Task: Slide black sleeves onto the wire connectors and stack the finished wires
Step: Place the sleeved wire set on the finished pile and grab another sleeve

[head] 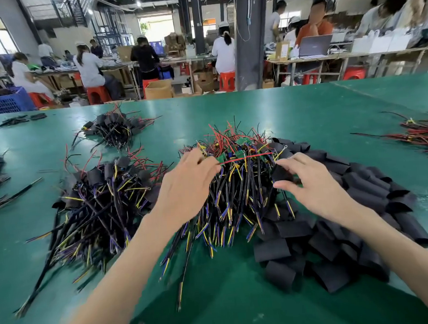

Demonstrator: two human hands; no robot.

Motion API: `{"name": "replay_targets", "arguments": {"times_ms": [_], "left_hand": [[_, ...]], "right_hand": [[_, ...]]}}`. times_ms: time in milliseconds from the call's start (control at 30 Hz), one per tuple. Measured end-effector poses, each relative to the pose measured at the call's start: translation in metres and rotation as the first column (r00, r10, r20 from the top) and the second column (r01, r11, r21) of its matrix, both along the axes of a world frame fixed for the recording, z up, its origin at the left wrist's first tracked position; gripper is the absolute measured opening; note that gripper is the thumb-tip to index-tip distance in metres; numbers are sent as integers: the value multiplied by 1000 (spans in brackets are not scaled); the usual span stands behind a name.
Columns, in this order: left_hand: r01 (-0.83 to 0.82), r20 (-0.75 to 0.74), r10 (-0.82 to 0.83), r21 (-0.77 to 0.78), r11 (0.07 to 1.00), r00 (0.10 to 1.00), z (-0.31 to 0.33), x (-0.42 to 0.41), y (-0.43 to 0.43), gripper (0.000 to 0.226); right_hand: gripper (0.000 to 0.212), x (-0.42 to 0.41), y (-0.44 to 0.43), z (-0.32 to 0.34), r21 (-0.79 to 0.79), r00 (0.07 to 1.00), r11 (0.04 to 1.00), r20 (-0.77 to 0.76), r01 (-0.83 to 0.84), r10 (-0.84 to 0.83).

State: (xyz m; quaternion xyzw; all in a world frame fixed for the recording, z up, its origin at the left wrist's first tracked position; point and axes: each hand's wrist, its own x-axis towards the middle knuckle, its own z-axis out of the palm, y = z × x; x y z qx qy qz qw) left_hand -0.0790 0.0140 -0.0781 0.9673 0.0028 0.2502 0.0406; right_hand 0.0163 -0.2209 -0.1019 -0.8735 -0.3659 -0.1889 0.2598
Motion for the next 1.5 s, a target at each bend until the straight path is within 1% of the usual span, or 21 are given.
{"name": "replay_targets", "arguments": {"times_ms": [100,300,400,500,633,700,867,1000,1133,1367,1433,1500], "left_hand": [[42,32,-43,53,998,999,-10,-3,2,46],[67,59,-67,16,998,996,-23,-7,9,36],[72,84,-72,-3,997,994,-24,-9,10,32],[71,69,-71,1,997,995,-24,-10,8,28],[64,37,-66,46,997,997,-24,-10,7,26],[60,44,-63,70,996,997,-24,-11,6,24],[62,94,-74,127,990,993,-22,-13,7,18],[69,100,-88,177,982,991,-19,-15,6,10],[63,116,-87,198,978,989,-18,-16,2,10],[62,166,-92,176,982,982,-21,-16,-1,15],[61,160,-89,170,984,983,-21,-15,-2,17],[53,148,-79,172,984,986,-21,-16,-2,16]], "right_hand": [[42,-2,2,1,54,998,998,41,-42,40],[39,-8,2,2,192,996,977,15,-88,86],[39,-10,2,4,219,994,970,12,-107,107],[39,-11,2,5,234,993,965,10,-120,121],[39,-12,2,5,246,990,959,17,-139,139],[40,-12,2,5,255,989,955,35,-150,146],[43,-10,2,4,232,986,959,67,-165,153],[44,-9,1,3,192,986,969,89,-156,142],[43,-9,1,3,145,983,978,132,-148,129],[43,-9,0,3,61,968,992,231,-112,95],[43,-9,0,3,69,965,991,244,-115,95],[43,-10,1,4,112,965,985,241,-133,103]]}}
